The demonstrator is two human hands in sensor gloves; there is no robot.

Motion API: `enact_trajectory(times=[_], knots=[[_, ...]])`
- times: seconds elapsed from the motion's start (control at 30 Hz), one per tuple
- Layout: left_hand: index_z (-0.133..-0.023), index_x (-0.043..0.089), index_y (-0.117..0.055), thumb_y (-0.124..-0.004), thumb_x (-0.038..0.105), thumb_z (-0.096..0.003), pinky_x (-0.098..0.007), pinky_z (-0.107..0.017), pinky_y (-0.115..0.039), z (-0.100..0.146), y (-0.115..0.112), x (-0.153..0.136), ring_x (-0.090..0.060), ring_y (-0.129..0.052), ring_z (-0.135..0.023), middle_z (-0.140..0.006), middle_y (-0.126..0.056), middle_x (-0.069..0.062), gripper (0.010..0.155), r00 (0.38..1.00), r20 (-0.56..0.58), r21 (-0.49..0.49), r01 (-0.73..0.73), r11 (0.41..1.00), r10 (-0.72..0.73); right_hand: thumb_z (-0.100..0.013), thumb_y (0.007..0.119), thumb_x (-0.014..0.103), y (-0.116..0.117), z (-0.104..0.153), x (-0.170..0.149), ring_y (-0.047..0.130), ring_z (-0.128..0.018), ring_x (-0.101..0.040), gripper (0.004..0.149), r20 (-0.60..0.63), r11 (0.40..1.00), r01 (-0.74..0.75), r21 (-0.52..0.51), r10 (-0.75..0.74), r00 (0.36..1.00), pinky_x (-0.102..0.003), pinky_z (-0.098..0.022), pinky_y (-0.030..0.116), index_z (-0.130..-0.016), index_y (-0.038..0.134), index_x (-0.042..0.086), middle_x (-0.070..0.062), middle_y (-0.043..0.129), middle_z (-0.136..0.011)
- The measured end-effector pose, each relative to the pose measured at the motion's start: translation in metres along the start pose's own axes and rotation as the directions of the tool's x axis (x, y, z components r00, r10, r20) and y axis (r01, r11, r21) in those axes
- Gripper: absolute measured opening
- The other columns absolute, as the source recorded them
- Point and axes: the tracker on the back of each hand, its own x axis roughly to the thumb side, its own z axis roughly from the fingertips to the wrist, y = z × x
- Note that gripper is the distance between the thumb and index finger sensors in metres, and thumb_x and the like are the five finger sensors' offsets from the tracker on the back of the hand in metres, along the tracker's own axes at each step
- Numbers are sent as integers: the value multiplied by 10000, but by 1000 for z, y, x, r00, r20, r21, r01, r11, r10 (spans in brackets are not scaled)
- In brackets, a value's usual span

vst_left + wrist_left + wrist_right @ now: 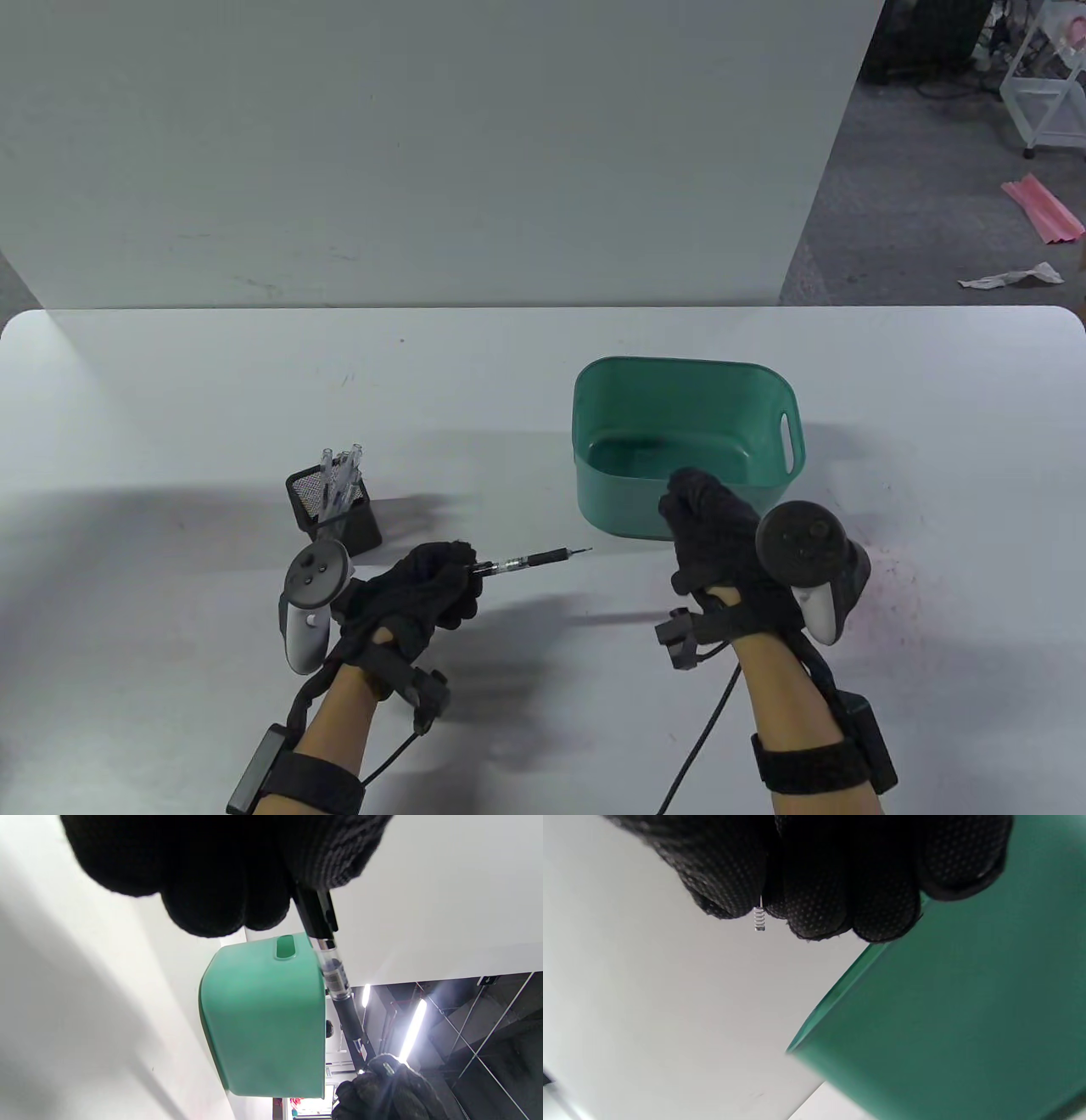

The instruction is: Disassemble pens into components

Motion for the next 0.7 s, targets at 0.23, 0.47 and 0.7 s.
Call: enact_trajectory(times=[0.23, 0.47, 0.7], knots=[[-927, 275, -759, -777, 352, -509, -522, -477, -849, 4, 4, 6, -269, -1032, -602, -844, -936, -89, 425, 999, 0, 57, 48, 997, -48, -553, 771, 352, 26, -45, 22, 773, -763, -398, 466, -242, 974, -216, 61, 225, 944, -582, -594, 645, -956, 693, 131, -143, 821, -785], [-923, 271, -765, -780, 352, -508, -524, -472, -850, 7, 7, 10, -271, -1035, -594, -839, -940, -91, 423, 998, 14, 75, 54, 996, -56, -549, 775, 356, 32, -81, 40, 788, -751, -392, 461, -232, 876, -480, 49, 477, 847, -582, -592, 656, -947, 712, 131, -139, 839, -769], [-923, 272, -766, -780, 353, -509, -524, -471, -851, 8, 5, 14, -270, -1037, -593, -838, -941, -92, 423, 998, 34, 66, 58, 996, -61, -543, 786, 363, 26, -108, 36, 769, -794, -395, 464, -217, 792, -599, 117, 609, 763, -592, -617, 642, -955, 722, 157, -133, 833, -810]])
